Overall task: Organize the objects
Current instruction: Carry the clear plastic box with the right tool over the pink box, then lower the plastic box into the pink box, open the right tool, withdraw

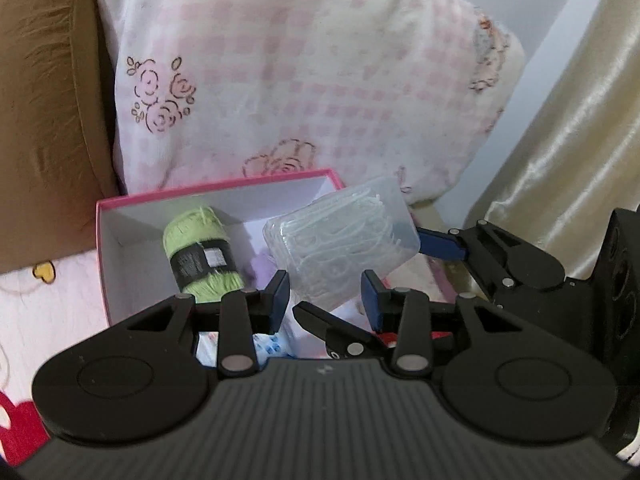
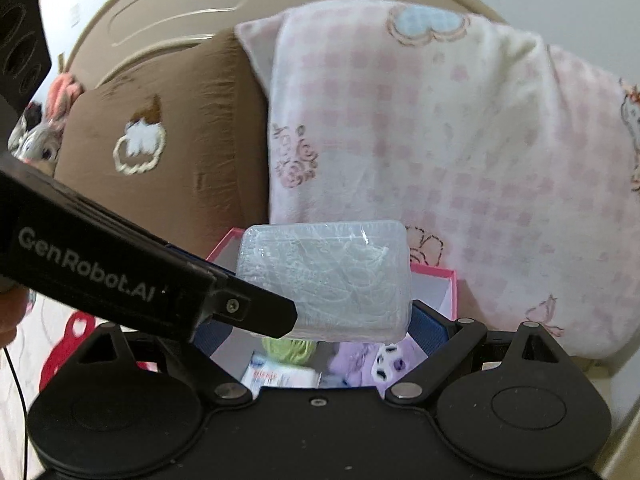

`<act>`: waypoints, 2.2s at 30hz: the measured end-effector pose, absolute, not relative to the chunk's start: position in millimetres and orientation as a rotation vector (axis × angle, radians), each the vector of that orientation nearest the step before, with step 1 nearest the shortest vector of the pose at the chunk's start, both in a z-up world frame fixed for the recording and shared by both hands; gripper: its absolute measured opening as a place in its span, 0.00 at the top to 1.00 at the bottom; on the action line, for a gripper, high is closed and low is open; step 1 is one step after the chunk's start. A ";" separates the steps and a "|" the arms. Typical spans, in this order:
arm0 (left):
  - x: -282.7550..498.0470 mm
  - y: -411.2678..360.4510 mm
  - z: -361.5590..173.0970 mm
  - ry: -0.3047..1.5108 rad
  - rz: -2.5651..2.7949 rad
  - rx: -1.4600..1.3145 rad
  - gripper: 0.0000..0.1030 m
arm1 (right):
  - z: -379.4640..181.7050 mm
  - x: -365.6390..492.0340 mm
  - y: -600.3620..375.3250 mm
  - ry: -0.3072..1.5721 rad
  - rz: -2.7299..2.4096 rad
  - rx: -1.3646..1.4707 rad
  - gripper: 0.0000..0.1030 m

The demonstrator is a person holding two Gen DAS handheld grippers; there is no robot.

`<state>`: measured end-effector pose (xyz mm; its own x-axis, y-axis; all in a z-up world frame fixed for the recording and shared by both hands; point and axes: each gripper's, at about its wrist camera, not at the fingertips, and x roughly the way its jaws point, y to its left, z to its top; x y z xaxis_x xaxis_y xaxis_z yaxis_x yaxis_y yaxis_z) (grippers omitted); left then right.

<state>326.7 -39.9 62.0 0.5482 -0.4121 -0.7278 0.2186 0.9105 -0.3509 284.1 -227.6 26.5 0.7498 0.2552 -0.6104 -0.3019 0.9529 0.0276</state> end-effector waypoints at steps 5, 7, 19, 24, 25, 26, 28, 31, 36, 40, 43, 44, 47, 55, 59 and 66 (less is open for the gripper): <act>370.2 -42.8 37.1 0.979 -0.355 -0.207 0.64 | 0.7 323.5 -231.3 0.712 0.314 -0.062 0.08; 385.2 -44.1 22.6 1.002 -0.346 -0.215 0.63 | -12.9 335.8 -231.8 0.738 0.309 -0.074 0.08; 449.3 -41.8 -50.0 1.131 -0.374 -0.288 0.64 | -65.2 395.8 -246.8 0.877 0.343 -0.111 0.07; 459.9 -40.1 -72.8 1.168 -0.359 -0.311 0.64 | -70.3 400.1 -247.7 0.883 0.381 -0.106 0.07; 460.9 -38.9 -77.2 1.174 -0.365 -0.326 0.65 | -71.2 399.8 -246.7 0.882 0.387 -0.129 0.06; 461.6 -38.1 -80.6 1.179 -0.368 -0.329 0.64 | -73.8 400.1 -244.8 0.891 0.393 -0.148 0.07; 463.8 -36.0 -85.7 1.191 -0.360 -0.344 0.64 | -78.1 400.4 -244.6 0.899 0.396 -0.148 0.08; 465.2 -35.8 -88.7 1.184 -0.351 -0.347 0.64 | -79.5 399.2 -244.5 0.882 0.391 -0.163 0.12; 468.3 -39.4 -89.8 1.183 -0.345 -0.355 0.64 | -82.2 396.4 -239.8 0.885 0.357 -0.232 0.18; 468.8 -39.2 -88.6 1.148 -0.316 -0.365 0.66 | -83.9 392.4 -235.5 0.880 0.346 -0.271 0.18; 466.5 -38.2 -83.8 1.126 -0.298 -0.374 0.66 | -80.5 388.8 -241.2 0.855 0.304 -0.254 0.22; 464.7 -38.0 -80.9 1.118 -0.292 -0.372 0.66 | -78.8 387.7 -244.9 0.853 0.289 -0.242 0.30; 457.0 -39.8 -68.9 1.090 -0.286 -0.329 0.66 | -69.9 381.6 -262.4 0.848 0.270 -0.173 0.42; 418.1 -38.3 -43.5 1.072 -0.308 -0.249 0.66 | -33.3 331.1 -284.3 0.776 0.297 -0.061 0.39; 391.0 -38.0 -30.4 1.065 -0.306 -0.212 0.66 | -17.2 314.0 -274.7 0.782 0.312 -0.075 0.39; 333.0 -23.1 9.8 1.054 -0.294 -0.161 0.64 | 15.2 270.7 -269.5 0.770 0.331 -0.097 0.39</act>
<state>333.0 -23.1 9.8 0.4595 -0.3143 -0.8307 0.1614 0.9493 -0.2698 270.7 -269.5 15.2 0.6690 0.2577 -0.6971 -0.3280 0.9441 0.0342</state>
